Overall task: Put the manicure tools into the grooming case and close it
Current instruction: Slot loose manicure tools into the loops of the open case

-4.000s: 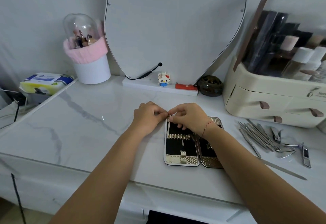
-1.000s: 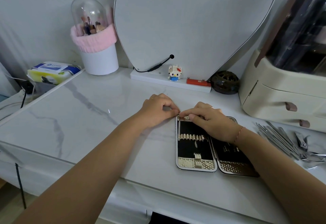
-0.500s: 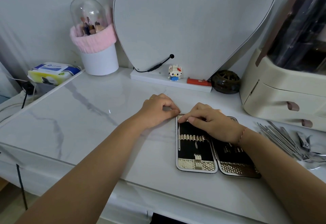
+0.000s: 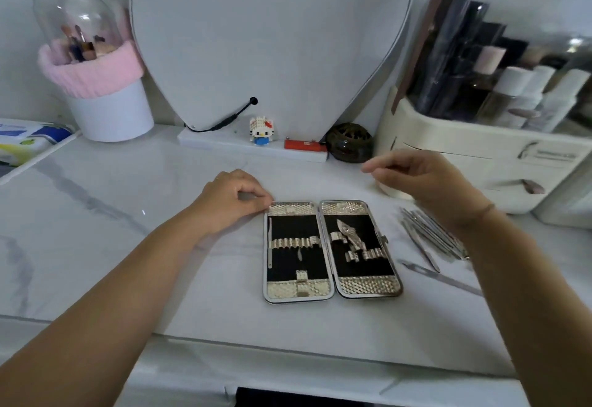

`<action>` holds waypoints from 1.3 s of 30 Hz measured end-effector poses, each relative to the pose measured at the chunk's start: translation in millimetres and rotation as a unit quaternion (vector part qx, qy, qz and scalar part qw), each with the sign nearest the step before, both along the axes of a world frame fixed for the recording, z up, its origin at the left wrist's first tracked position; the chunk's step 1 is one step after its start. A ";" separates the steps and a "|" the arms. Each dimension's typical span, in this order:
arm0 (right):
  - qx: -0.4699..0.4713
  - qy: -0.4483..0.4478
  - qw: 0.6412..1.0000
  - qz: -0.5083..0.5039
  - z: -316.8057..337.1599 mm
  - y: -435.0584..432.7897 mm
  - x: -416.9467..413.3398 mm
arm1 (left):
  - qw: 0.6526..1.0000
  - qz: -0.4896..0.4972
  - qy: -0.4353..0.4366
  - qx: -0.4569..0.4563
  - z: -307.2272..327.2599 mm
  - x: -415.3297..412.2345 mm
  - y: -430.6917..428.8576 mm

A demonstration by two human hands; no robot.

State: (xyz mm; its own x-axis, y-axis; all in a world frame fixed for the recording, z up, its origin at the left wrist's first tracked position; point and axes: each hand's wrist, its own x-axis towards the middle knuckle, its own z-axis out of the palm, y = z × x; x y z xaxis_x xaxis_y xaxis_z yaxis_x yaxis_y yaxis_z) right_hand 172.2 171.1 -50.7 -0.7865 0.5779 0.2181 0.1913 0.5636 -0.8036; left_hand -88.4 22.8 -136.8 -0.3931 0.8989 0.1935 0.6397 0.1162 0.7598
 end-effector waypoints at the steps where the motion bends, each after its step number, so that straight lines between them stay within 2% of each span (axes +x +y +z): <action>1: 0.030 -0.019 0.999 -0.026 1.5 2.7 16.8 | 1.000 0.001 0.001 0.003 0.5 0.3 0.1; 5: 0.104 -0.178 0.976 -0.074 -16.4 -8.1 61.8 | 1.000 -0.006 0.002 0.005 3.5 1.7 -0.9; 7: 0.110 -0.217 0.966 -0.090 -29.2 -16.5 76.1 | 1.000 -0.008 -0.006 0.008 3.8 1.7 -1.7; 12: 0.111 -0.192 0.959 -0.179 -49.1 -14.7 94.7 | 1.000 -0.009 -0.002 0.014 5.3 3.5 -2.6; 17: 0.115 -0.174 0.945 -0.253 -60.9 -12.2 76.7 | 1.000 -0.009 -0.003 0.017 6.1 4.1 -4.5; 22: 0.113 -0.181 0.937 -0.276 -61.0 -3.7 56.0 | 1.000 -0.009 -0.014 0.017 4.4 3.2 -4.9; 27: 0.101 -0.218 0.937 -0.255 -54.6 1.8 45.5 | 0.999 -0.004 -0.030 0.016 2.8 2.5 -4.0; 30: 0.048 -0.172 0.956 -0.231 -46.4 3.0 44.5 | 0.999 0.000 -0.039 0.016 1.8 2.2 -3.4; 33: -0.093 -0.094 0.976 -0.172 -34.6 1.4 37.6 | 0.999 0.002 -0.032 0.012 2.0 2.5 -2.9; 36: -0.234 -0.034 0.968 -0.084 -29.8 -3.5 17.3 | 0.999 0.010 -0.031 0.009 2.3 2.3 -3.3; 39: -0.259 -0.030 0.965 -0.027 -26.9 -13.3 -13.5 | 0.999 0.017 -0.038 0.006 2.6 3.1 -4.2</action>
